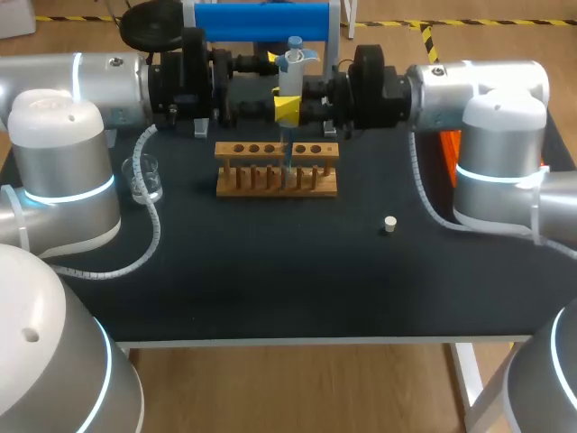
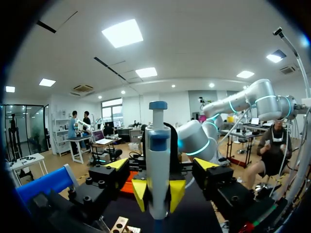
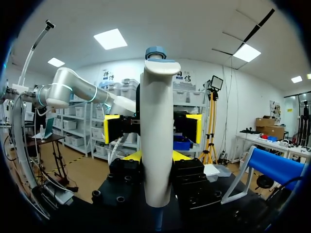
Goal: Invert the test tube, pick up the pipette, mount the tip to pipette, aspirate from beaker and dispense into the tube, eject the tip, return the pipette, and cap with the stopper.
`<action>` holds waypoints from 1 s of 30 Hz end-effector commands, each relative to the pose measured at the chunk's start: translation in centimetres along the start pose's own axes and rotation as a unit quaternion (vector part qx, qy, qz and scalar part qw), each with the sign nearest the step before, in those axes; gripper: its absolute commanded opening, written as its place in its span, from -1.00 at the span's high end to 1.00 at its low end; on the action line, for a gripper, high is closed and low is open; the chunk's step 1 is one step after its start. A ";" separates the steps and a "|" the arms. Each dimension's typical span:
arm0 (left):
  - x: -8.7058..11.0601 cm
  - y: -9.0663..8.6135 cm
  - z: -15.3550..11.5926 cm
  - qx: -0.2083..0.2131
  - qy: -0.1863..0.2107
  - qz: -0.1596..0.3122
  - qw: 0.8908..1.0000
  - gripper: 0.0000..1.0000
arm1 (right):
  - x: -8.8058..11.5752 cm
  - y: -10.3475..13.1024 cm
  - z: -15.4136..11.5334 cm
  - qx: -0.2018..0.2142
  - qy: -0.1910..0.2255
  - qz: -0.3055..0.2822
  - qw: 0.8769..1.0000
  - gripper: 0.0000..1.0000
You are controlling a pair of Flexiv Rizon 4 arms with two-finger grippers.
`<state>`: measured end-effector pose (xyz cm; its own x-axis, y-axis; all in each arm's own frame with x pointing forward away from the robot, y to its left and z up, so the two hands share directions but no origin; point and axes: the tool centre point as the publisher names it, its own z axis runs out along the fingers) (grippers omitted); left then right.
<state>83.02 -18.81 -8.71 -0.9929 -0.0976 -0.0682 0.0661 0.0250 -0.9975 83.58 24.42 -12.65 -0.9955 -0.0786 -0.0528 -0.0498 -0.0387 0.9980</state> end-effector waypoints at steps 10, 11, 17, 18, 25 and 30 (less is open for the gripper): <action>0.1 0.1 0.0 0.001 -0.001 0.001 1.000 -1.00 | -3.2 0.3 -8.1 0.003 0.020 0.004 1.000 1.00; 0.1 0.1 0.0 0.001 -0.001 0.001 1.000 -1.00 | -3.5 0.3 -8.6 0.003 0.020 0.005 1.000 1.00; 0.1 0.1 0.0 0.001 -0.001 0.001 1.000 -1.00 | -4.8 0.2 -11.9 0.001 0.028 0.007 1.000 1.00; 0.1 0.1 0.0 0.001 -0.001 0.001 1.000 -1.00 | -5.0 0.2 -12.4 0.003 0.026 0.006 1.000 1.00; 0.1 0.1 0.0 0.001 -0.001 0.001 1.000 -1.00 | -6.4 0.0 -15.2 -0.001 0.029 0.015 0.999 1.00; 0.1 0.1 0.0 0.001 -0.001 0.001 1.000 -1.00 | -7.2 -0.1 -17.1 -0.005 0.037 0.020 0.999 1.00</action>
<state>83.02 -18.81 -8.71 -0.9929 -0.0977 -0.0682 0.0660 0.0250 -0.9975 91.39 9.18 -12.78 -0.9935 -0.1124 -0.0153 -0.0106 -0.0431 0.9990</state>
